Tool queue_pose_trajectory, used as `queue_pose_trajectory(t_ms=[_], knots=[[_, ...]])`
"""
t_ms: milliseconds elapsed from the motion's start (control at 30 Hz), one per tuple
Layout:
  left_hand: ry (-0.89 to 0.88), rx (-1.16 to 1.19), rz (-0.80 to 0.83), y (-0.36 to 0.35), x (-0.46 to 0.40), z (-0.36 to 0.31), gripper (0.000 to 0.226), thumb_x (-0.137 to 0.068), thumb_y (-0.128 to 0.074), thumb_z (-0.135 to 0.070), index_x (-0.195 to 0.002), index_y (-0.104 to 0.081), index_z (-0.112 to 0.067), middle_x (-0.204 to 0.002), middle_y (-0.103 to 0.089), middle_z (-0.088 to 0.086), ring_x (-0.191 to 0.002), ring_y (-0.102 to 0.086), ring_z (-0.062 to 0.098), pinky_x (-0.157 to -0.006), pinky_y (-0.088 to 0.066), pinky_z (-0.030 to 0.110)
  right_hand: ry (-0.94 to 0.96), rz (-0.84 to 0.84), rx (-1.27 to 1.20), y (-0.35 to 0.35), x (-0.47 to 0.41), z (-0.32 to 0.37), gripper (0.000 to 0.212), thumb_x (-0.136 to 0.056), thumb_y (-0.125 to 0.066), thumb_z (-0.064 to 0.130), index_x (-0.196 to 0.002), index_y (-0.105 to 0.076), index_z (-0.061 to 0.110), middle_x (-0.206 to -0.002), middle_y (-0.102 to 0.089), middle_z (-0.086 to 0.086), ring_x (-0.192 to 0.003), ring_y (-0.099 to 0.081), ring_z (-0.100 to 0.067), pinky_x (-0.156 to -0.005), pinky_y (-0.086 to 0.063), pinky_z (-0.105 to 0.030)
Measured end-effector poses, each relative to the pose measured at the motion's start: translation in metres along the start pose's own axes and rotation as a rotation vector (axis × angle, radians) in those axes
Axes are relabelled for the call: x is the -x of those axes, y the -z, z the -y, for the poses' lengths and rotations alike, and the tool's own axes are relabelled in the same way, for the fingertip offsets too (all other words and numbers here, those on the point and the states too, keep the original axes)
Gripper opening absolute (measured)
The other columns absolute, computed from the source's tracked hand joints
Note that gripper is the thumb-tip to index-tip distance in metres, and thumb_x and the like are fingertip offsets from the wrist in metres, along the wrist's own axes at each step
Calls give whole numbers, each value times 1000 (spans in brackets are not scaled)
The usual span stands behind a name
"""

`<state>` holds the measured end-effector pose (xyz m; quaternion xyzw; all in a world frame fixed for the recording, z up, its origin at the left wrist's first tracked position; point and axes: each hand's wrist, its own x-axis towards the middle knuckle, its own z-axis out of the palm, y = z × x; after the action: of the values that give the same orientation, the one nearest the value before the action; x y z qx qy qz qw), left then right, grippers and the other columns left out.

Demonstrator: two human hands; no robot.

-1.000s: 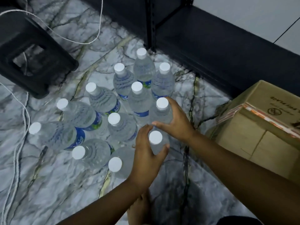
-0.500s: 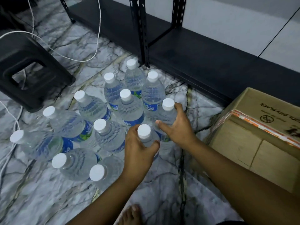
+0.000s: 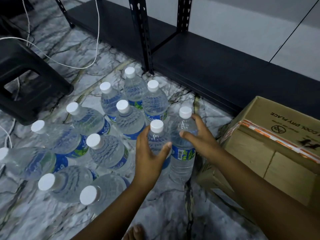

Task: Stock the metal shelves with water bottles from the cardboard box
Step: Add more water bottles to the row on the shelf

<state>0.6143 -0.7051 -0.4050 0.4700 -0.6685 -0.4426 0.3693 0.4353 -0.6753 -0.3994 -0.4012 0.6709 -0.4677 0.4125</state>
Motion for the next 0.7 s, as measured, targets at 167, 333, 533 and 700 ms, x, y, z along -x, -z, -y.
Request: queue_pose_trajectory(t_ms=[167,333,533,700], knots=[[22,-11,-38,-2,-1,8,73,-80,-78,-16,-139,-36,-22,-136,-43,-9,-126,-40,-4,-100,-31,4,80,-57,39,-11,3,-3,51,-89,-67,26,-128,-39,43,-134,-51,10,-121,-50,-2,-98,-42,-22],[55,18,-90,1,-2,9,72,-81,-77,-22,-139,-35,-29,-137,-45,-17,-129,-41,-3,-106,-34,14,59,-86,39,-26,11,-9,64,-75,-62,51,-134,-37,44,-142,-44,7,-129,-47,-12,-105,-42,-45],[58,23,-114,-1,1,14,77,-74,-74,-38,-138,-32,-29,-138,-38,-9,-133,-38,8,-111,-34,31,92,-169,4,-38,16,-9,62,-74,-58,50,-131,-35,54,-142,-43,9,-130,-45,-9,-106,-42,-43],[57,15,-136,3,0,17,72,-80,-78,-29,-139,-37,-33,-138,-47,-9,-128,-46,6,-109,-40,35,96,-213,10,-44,17,-15,70,-71,-58,52,-137,-37,38,-137,-47,6,-126,-48,-13,-103,-45,-43]])
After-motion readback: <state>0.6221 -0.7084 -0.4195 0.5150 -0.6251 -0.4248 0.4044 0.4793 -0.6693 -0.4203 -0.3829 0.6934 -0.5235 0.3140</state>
